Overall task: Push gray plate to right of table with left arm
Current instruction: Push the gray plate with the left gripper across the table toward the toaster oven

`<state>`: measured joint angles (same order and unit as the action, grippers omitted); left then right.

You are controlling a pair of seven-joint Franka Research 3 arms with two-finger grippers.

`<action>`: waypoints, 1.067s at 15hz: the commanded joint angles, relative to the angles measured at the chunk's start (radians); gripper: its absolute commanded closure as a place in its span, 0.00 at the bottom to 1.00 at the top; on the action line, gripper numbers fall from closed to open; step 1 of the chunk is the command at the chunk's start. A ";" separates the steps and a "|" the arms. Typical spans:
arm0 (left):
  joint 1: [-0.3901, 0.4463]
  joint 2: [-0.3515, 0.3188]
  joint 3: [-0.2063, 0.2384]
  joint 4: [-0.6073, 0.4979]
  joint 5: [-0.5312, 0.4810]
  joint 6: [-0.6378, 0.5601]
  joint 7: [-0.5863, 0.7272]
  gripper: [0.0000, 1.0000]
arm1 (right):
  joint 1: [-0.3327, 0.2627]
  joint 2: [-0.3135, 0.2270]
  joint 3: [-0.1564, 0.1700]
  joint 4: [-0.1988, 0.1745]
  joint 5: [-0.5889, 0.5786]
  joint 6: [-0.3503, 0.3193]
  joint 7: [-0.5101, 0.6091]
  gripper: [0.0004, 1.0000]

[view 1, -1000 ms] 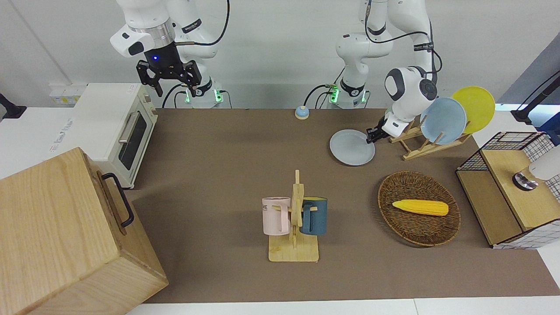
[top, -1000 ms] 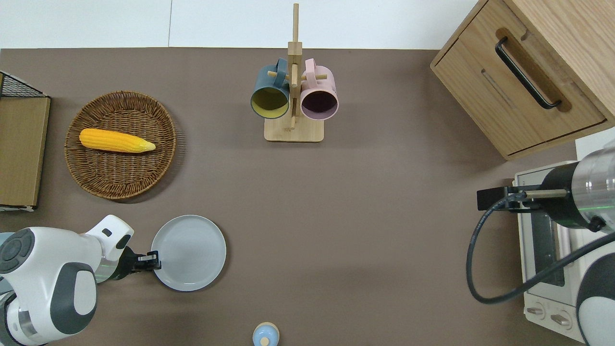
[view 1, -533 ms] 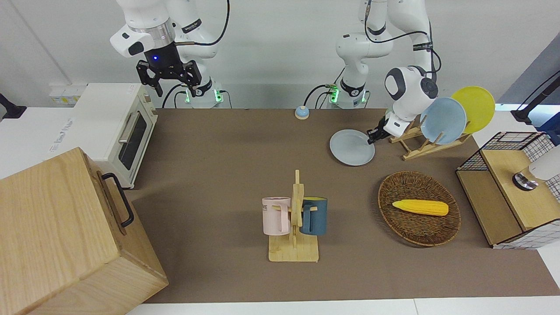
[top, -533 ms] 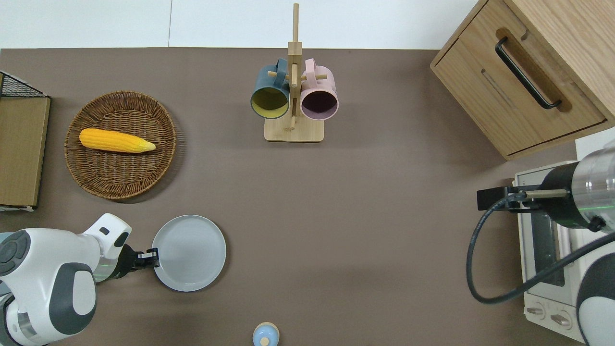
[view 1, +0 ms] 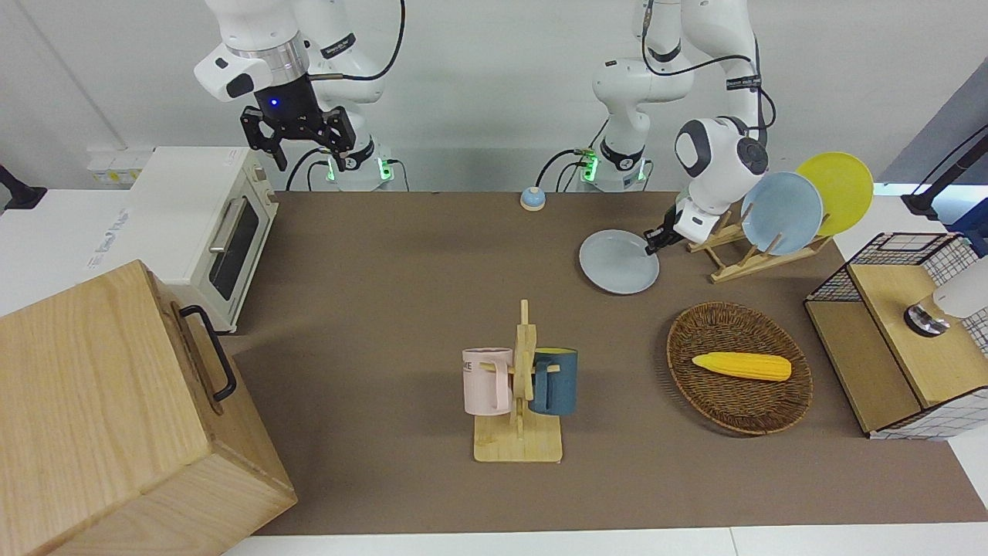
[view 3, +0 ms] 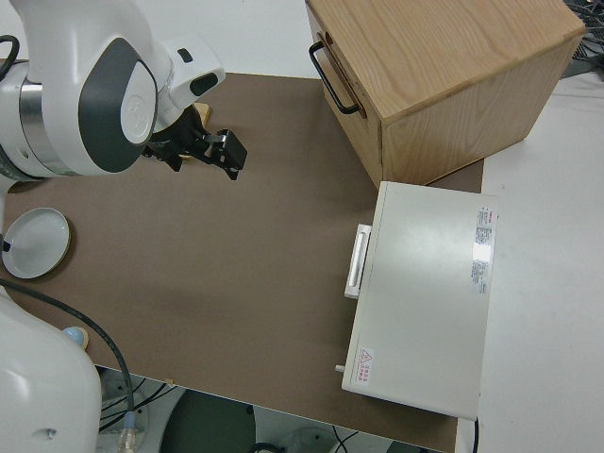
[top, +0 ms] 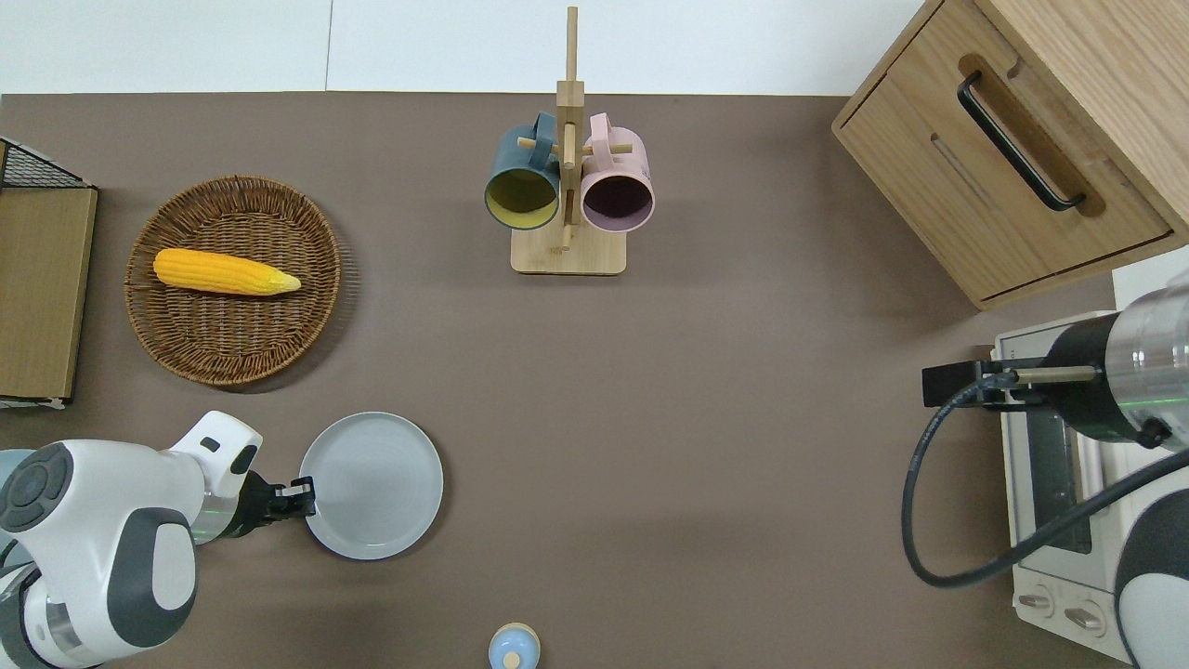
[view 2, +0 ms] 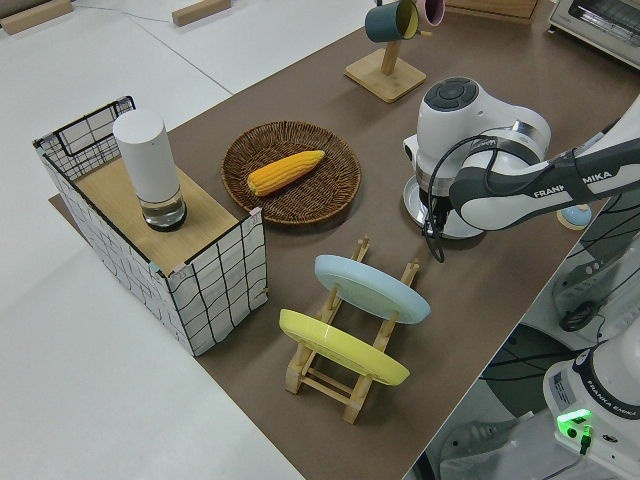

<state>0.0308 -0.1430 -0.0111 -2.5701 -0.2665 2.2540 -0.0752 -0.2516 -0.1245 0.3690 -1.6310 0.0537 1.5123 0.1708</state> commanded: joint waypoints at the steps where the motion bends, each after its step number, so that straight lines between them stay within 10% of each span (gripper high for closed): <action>1: -0.028 -0.009 -0.042 -0.030 -0.011 0.053 -0.098 1.00 | -0.025 -0.027 0.015 -0.027 0.021 0.000 0.010 0.00; 16: -0.255 0.031 -0.055 -0.028 -0.057 0.137 -0.304 1.00 | -0.025 -0.027 0.015 -0.027 0.021 0.000 0.010 0.00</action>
<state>-0.1798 -0.1380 -0.0721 -2.5744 -0.2999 2.3302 -0.3546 -0.2516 -0.1245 0.3690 -1.6310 0.0537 1.5123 0.1708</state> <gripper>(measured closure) 0.974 0.004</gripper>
